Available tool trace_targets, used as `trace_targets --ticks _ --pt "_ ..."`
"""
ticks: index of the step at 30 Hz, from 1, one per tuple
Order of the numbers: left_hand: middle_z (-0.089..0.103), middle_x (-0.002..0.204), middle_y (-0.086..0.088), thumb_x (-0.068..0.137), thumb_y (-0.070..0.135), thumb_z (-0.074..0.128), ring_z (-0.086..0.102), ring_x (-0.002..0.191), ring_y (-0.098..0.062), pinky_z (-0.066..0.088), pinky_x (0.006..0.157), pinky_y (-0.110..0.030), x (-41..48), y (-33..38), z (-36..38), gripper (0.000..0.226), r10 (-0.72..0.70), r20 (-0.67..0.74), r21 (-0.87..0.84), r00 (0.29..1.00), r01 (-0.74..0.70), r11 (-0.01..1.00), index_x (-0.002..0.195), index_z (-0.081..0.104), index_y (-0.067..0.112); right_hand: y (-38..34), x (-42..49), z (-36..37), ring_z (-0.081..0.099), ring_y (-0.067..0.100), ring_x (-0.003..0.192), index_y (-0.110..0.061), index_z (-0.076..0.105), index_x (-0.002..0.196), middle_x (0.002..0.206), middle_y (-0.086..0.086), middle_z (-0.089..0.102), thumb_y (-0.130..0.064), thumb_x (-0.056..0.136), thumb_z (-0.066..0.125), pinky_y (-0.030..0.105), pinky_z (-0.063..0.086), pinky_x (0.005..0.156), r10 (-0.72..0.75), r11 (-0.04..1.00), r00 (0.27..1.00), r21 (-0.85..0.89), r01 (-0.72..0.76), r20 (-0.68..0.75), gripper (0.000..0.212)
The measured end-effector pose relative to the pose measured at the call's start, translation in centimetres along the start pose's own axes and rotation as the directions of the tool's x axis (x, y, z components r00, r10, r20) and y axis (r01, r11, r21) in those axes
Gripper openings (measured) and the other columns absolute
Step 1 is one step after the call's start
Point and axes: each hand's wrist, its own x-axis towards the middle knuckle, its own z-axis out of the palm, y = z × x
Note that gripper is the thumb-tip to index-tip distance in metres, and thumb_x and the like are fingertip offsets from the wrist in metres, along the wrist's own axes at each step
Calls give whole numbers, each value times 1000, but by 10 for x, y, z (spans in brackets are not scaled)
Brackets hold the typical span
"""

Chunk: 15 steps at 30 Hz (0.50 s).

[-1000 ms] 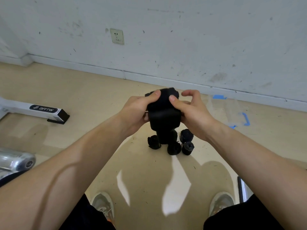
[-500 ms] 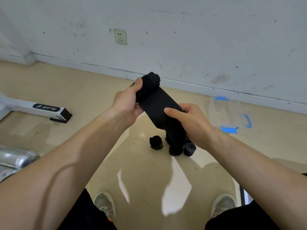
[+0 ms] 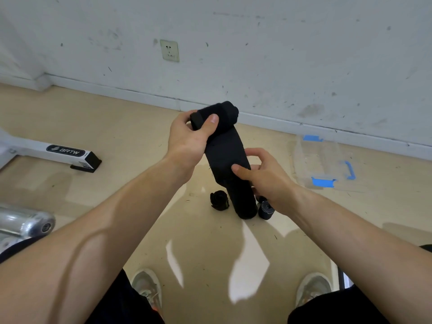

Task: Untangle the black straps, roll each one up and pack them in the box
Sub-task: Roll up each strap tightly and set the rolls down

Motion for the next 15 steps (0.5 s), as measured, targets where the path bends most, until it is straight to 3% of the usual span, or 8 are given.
trace_targets --ticks 2,4,6,9,12,15 --pt "73 115 -11 83 33 79 73 106 -27 59 95 -51 -1 -3 0 50 17 64 31 998 -19 999 125 62 13 -2 3 -5 75 19 94 -28 57 127 93 -5 78 -17 91 75 45 59 92 -10 997 995 -80 18 102 42" --pt "73 115 -11 77 36 79 73 106 -28 59 95 -51 -3 -3 0 56 23 119 59 993 -30 998 126 62 14 -9 4 -11 72 18 103 -31 55 131 96 -6 75 -25 85 82 44 54 98 -33 998 990 -55 41 138 54" --pt "73 116 -12 75 36 78 72 108 -28 59 96 -52 -6 -4 0 56 32 173 75 984 -45 996 124 63 15 -17 5 -16 72 15 104 -33 51 136 111 -1 72 -43 78 82 39 54 93 -81 996 992 33 78 99 66" --pt "72 118 -9 79 29 80 69 114 -22 60 96 -49 -12 -5 1 53 51 270 115 961 -85 990 126 63 14 -30 5 -18 73 18 96 -35 55 129 114 1 71 -64 86 63 35 57 80 -122 990 991 73 118 52 53" --pt "70 115 -4 88 11 80 66 115 -15 61 94 -42 -14 -8 1 44 79 357 158 931 -144 977 128 61 12 -33 6 -16 74 21 95 -25 60 121 108 -1 72 -63 98 49 39 60 80 -142 990 989 18 141 40 46" --pt "67 114 -6 87 5 80 68 110 -20 62 83 -33 -15 -9 -1 45 82 403 166 911 -161 973 127 60 12 -31 6 -15 74 16 94 -18 60 120 107 -3 71 -50 100 54 36 59 79 -171 985 984 35 169 49 37"
